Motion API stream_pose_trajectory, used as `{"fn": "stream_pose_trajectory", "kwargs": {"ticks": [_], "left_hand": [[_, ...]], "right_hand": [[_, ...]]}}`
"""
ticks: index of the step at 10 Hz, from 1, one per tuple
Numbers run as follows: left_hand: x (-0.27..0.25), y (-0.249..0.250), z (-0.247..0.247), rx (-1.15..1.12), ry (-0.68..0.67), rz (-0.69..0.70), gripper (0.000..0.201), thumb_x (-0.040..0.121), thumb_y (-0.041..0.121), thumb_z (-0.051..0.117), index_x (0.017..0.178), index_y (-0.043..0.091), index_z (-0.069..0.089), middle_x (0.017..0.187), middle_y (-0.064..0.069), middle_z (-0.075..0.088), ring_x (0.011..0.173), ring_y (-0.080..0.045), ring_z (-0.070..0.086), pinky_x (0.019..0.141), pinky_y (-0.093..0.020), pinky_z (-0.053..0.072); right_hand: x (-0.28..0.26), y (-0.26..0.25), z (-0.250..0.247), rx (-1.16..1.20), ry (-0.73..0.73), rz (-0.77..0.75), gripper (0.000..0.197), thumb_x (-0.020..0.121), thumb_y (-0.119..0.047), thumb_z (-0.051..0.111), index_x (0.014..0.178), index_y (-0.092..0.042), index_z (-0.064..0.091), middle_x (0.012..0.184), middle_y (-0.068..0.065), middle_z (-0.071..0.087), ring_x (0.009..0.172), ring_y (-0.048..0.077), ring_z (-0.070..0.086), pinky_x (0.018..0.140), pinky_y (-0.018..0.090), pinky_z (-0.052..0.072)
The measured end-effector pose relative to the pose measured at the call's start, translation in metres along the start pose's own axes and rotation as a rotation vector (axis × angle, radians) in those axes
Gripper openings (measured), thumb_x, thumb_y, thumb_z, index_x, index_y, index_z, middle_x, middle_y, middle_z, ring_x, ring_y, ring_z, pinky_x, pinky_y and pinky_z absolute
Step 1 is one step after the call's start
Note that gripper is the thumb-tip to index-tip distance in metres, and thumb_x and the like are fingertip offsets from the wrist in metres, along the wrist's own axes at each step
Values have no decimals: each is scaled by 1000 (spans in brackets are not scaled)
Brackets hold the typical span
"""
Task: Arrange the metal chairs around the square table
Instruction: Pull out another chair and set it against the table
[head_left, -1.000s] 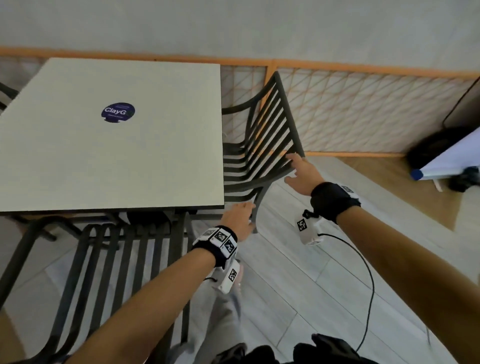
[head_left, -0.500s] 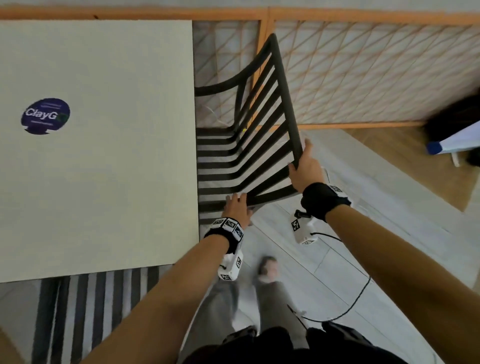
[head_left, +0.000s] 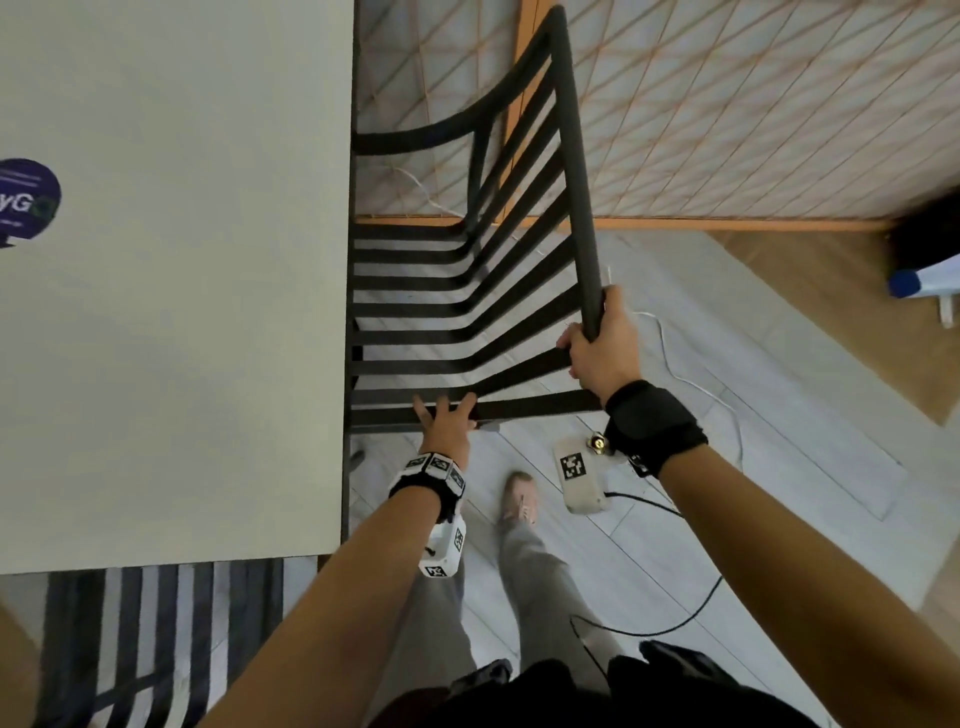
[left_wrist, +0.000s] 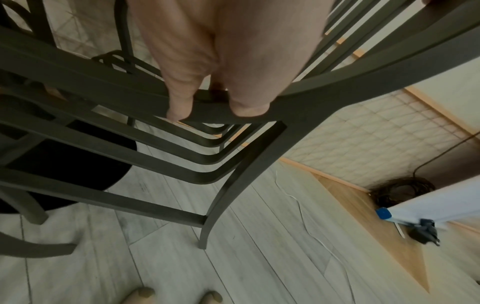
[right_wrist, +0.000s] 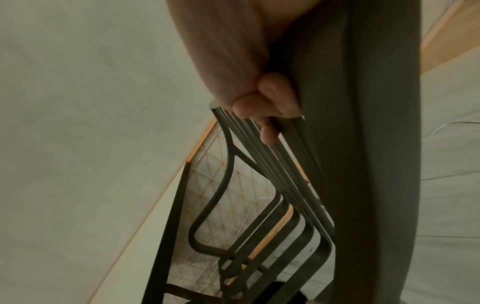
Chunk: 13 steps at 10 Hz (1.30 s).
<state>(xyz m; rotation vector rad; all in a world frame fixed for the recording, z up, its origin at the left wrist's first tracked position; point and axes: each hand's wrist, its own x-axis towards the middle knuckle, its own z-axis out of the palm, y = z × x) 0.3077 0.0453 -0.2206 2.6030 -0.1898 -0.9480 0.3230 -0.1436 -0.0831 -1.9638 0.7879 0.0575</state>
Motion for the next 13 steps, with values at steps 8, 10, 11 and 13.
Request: {"fn": "stream_pose_trajectory", "kwargs": {"ticks": [8, 10, 11, 13], "left_hand": [[-27, -11, -46, 69, -99, 132, 46, 96, 28, 46, 141, 24, 37, 133, -14, 51, 123, -32, 50, 103, -50, 43], [-65, -15, -56, 131, -44, 93, 44, 97, 25, 43, 140, 20, 37, 133, -15, 51, 123, -33, 48, 101, -50, 45], [-92, -17, -53, 118, -15, 78, 40, 95, 23, 44, 135, 17, 40, 128, -16, 53, 120, -34, 50, 100, -51, 45], [-163, -37, -7, 158, 52, 130, 46, 93, 16, 48, 137, 18, 38, 133, -13, 52, 124, -32, 49, 102, -47, 45]], "right_hand": [[-20, 0, -16, -92, 15, 54, 35, 95, -13, 51, 128, -16, 39, 93, 10, 60, 63, 26, 65, 56, 36, 60], [-49, -2, -26, -188, -2, 30, 43, 93, -12, 54, 132, -12, 36, 110, 20, 65, 93, 34, 68, 83, 42, 56], [-68, -2, -37, -254, -31, -4, 52, 91, -10, 58, 137, -11, 35, 114, 19, 64, 89, 31, 61, 75, 33, 47], [-114, 14, -78, -200, -36, -195, 61, 89, -22, 64, 141, -11, 34, 135, 15, 55, 111, 33, 59, 97, 42, 48]]}}
